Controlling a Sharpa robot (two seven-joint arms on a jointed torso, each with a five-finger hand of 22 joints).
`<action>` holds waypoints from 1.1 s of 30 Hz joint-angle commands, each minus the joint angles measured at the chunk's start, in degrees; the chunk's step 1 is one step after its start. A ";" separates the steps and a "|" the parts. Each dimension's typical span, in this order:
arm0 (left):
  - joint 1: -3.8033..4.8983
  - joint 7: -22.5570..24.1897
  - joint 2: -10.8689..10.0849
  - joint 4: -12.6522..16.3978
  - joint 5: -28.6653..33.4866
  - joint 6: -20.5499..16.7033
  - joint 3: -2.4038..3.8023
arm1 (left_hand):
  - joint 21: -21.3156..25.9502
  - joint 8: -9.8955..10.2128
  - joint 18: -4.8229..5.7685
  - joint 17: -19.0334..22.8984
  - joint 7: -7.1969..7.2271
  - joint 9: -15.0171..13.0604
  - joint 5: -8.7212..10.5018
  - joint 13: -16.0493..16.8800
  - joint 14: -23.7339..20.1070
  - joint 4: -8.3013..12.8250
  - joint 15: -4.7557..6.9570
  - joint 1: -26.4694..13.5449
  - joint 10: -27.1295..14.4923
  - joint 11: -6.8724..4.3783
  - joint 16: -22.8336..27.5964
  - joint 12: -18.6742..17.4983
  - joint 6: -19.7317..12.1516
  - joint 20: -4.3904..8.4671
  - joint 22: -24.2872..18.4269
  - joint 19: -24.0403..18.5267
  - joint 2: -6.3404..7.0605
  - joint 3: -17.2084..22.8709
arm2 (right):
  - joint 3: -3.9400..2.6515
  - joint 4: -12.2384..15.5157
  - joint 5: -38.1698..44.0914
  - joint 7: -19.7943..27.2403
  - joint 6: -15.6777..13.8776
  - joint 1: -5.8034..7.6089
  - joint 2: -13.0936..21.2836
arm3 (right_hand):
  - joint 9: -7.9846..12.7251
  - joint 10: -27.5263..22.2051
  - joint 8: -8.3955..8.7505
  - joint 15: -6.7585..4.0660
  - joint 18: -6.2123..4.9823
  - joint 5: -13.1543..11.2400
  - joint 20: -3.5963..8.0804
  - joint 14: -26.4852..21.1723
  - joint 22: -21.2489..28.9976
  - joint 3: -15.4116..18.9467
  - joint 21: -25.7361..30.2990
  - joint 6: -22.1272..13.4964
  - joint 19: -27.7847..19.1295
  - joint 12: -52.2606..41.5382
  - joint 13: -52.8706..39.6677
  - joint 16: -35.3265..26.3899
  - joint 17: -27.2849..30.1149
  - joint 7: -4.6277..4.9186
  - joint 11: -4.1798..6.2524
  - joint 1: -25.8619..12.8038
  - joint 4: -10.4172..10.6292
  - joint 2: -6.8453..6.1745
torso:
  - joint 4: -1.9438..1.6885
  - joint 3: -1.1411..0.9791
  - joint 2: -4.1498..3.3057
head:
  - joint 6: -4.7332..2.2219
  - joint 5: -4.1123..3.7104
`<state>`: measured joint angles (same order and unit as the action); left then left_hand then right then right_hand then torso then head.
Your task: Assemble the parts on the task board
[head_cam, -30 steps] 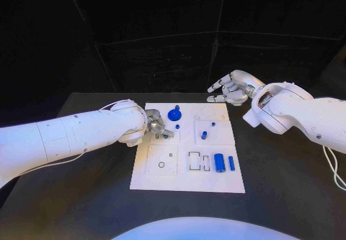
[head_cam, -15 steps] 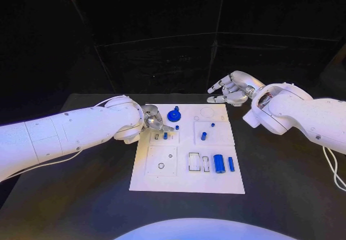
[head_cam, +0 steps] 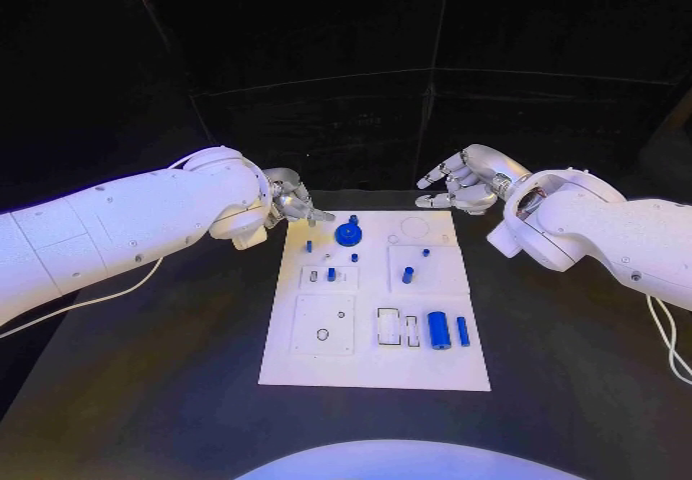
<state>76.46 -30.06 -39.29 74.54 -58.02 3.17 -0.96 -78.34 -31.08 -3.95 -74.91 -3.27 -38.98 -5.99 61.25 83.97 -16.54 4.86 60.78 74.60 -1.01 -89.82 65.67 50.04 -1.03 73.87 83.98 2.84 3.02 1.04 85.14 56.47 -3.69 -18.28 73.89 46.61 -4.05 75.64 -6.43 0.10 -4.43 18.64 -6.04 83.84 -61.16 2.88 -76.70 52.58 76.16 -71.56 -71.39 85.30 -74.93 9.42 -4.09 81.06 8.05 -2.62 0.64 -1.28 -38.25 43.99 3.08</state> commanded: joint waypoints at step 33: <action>-0.49 -0.48 12.58 -22.79 -4.28 16.69 -1.07 | -0.51 4.27 0.66 -15.09 -0.71 6.94 0.54 -0.35 6.03 0.08 -0.91 2.45 -0.13 0.75 -0.18 0.53 3.20 -1.18 1.32 0.97 -2.22 -5.82 | -0.05 -0.36 0.14 0.59 0.14 0.09 -1.53 | 0.02 -0.35 -0.26 -0.33 -1.19 0.39 0.16 4.09 0.11 0.44 0.38 0.17 -0.33 0.34 0.03 -0.19 -6.22 -0.16 -0.12 -0.27 -0.03 0.47 | 0.58 0.11 -0.66 | -0.53 1.25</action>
<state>75.91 -30.18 -26.84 51.94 -61.35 17.26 -2.06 -78.61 -26.91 -3.97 -74.91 -3.99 -32.09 -5.76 60.99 84.06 -16.43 4.17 63.01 74.42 -0.40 -89.82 65.92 52.84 -1.83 74.95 84.10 0.90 -2.53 1.04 84.75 56.47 -3.63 -18.25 73.88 45.14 -4.05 75.64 -6.43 0.10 -4.43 18.64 -6.04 83.84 -61.11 2.88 -76.71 52.58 76.17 -71.56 -71.40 85.31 -74.92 9.42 -4.09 81.06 8.04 -2.62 1.27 -1.12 -38.91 43.47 4.26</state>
